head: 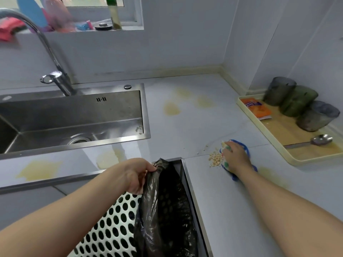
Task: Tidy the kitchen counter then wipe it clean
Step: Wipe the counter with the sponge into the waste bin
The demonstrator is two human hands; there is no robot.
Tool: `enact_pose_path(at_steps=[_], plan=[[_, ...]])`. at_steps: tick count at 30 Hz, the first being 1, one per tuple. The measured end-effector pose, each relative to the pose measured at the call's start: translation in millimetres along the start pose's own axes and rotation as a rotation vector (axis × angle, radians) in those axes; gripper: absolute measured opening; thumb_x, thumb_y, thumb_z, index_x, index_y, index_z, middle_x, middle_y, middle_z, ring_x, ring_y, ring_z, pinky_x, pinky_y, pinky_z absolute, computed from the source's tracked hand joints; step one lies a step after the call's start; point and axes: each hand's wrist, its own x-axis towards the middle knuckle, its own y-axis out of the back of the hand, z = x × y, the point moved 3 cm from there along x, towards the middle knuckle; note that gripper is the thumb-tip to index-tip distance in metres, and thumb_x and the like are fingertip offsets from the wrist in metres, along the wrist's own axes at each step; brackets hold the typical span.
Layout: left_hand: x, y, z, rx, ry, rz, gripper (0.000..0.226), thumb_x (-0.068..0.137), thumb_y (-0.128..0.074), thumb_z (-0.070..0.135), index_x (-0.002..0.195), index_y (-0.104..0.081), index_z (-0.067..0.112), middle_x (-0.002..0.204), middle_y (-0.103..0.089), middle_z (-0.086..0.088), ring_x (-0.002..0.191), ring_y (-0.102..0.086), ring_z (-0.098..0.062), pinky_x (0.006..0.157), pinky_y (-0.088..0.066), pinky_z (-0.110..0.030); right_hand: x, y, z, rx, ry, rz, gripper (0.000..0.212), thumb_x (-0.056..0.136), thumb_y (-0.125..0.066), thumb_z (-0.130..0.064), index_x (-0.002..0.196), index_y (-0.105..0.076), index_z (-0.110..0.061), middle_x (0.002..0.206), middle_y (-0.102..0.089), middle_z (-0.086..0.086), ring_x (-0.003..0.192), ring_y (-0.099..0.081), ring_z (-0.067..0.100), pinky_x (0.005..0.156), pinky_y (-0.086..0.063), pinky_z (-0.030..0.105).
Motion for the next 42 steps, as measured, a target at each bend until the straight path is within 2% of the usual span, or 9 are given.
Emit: enact_pose_path(at_steps=[10,15,20,25,30,33,35,39,42], plan=[[-14,-1,0,0.069,-0.024,0.011,0.037,0.096,-0.043,0.011,0.065,-0.058,-0.003,0.052,-0.061,-0.014,0.039,-0.061,-0.024,0.045,-0.055,-0.036,-50,-23,-17,0.321,-0.007,-0.064,0.039,0.085,-0.046,0.005,0.104,-0.068,-0.021,0.103,-0.066,0.006,0.096,-0.061,0.023,0.072,-0.05,0.024],[-14,3,-4,0.102,-0.059,0.093,0.028,0.094,-0.048,0.011,0.071,-0.057,-0.002,0.058,-0.06,-0.012,0.048,-0.059,-0.023,0.041,-0.054,-0.034,-73,-40,-45,0.66,-0.013,-0.24,0.041,0.08,-0.028,0.023,0.077,-0.061,0.0,0.066,-0.058,0.01,0.036,-0.055,0.003,0.036,-0.043,0.015],[-14,6,-9,0.093,-0.075,0.115,0.027,0.094,-0.049,0.01,0.07,-0.057,-0.001,0.052,-0.06,-0.011,0.049,-0.058,-0.023,0.043,-0.054,-0.029,-60,-13,-45,0.692,-0.022,0.068,0.037,0.083,-0.035,0.013,0.092,-0.061,-0.012,0.078,-0.059,0.004,0.069,-0.059,0.017,0.05,-0.044,0.013],[-18,3,-10,0.057,-0.093,0.112,0.03,0.095,-0.047,0.012,0.069,-0.055,-0.001,0.047,-0.058,-0.011,0.038,-0.057,-0.021,0.039,-0.053,-0.029,-84,-55,-32,0.15,0.136,-0.058,0.038,0.086,-0.043,0.004,0.116,-0.061,-0.012,0.111,-0.063,0.011,0.101,-0.059,0.029,0.079,-0.044,0.021],[-23,1,-11,0.07,-0.111,0.125,0.033,0.097,-0.044,0.013,0.068,-0.053,-0.001,0.044,-0.057,-0.012,0.036,-0.056,-0.02,0.042,-0.051,-0.025,-92,-73,-63,0.563,0.068,-0.221,0.042,0.078,-0.037,0.012,0.079,-0.064,-0.02,0.075,-0.062,0.0,0.069,-0.056,0.016,0.059,-0.044,0.019],[-26,2,-12,0.074,-0.115,0.129,0.032,0.096,-0.044,0.012,0.069,-0.054,-0.001,0.048,-0.058,-0.012,0.043,-0.057,-0.021,0.042,-0.052,-0.026,-78,-48,-68,0.741,0.025,-0.036,0.04,0.078,-0.037,0.014,0.075,-0.06,-0.019,0.073,-0.059,0.001,0.068,-0.055,0.017,0.061,-0.044,0.022],[-28,2,-13,0.061,-0.123,0.134,0.03,0.096,-0.045,0.012,0.07,-0.054,-0.002,0.046,-0.058,-0.012,0.041,-0.058,-0.022,0.04,-0.051,-0.026,-74,-31,-55,0.607,0.009,0.108,0.035,0.082,-0.04,0.009,0.089,-0.062,-0.016,0.084,-0.059,0.002,0.082,-0.054,0.02,0.066,-0.039,0.021],[-30,0,-13,0.064,-0.137,0.145,0.03,0.097,-0.045,0.012,0.071,-0.054,-0.001,0.043,-0.057,-0.012,0.036,-0.057,-0.021,0.04,-0.05,-0.024,-97,-59,-31,0.194,0.119,0.023,0.035,0.084,-0.046,0.003,0.106,-0.065,-0.017,0.108,-0.063,0.003,0.099,-0.057,0.022,0.071,-0.039,0.022],[-30,-4,-13,0.064,-0.147,0.15,0.031,0.097,-0.043,0.011,0.07,-0.052,-0.001,0.043,-0.056,-0.011,0.033,-0.055,-0.02,0.045,-0.05,-0.024,-113,-79,-43,0.223,0.198,-0.062,0.037,0.08,-0.044,0.005,0.102,-0.067,-0.013,0.104,-0.066,0.005,0.082,-0.054,0.013,0.064,-0.037,0.018]])
